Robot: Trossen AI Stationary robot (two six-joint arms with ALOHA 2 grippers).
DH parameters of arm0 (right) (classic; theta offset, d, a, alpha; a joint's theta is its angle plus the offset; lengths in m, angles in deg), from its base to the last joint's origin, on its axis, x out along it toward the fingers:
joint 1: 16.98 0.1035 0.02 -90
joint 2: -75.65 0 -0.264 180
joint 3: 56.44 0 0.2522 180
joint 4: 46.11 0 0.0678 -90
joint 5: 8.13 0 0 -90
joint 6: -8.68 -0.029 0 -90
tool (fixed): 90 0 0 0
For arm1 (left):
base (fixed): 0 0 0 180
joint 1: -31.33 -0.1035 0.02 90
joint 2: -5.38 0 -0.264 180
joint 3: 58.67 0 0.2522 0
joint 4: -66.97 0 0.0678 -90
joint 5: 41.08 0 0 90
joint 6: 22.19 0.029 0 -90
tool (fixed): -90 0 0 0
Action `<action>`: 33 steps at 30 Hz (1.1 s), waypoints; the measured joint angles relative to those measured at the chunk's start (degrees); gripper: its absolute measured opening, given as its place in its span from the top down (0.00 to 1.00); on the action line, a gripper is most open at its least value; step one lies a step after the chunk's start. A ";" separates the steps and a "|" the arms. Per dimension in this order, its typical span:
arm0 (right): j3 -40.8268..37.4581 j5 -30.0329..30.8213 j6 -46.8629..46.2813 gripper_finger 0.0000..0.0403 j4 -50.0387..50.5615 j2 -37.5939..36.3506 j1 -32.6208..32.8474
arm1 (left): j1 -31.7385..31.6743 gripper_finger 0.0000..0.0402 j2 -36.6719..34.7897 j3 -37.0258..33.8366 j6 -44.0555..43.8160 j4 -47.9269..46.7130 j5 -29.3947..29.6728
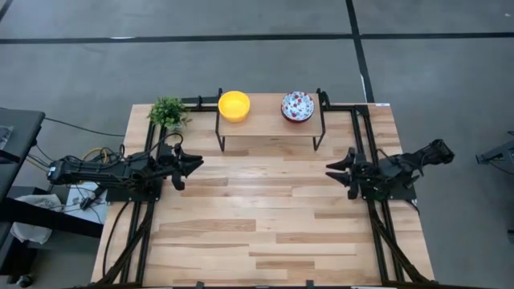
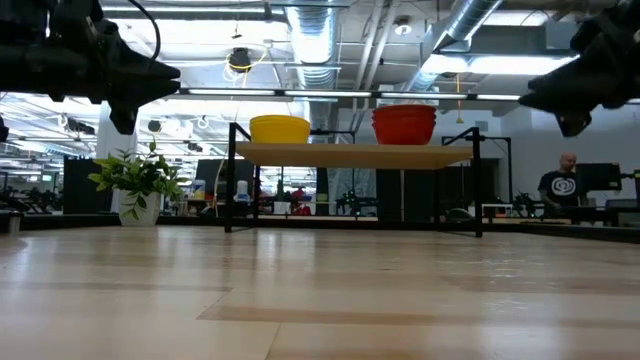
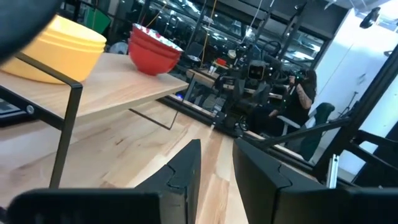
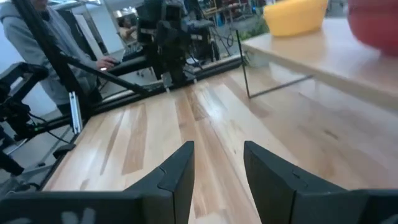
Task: Pick & Place Mini bowls
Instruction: Return to Home Position
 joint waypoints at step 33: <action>-2.77 -0.13 -8.73 0.68 -1.52 0.37 0.26 | 0.00 0.77 0.04 0.09 0.23 0.47 -0.07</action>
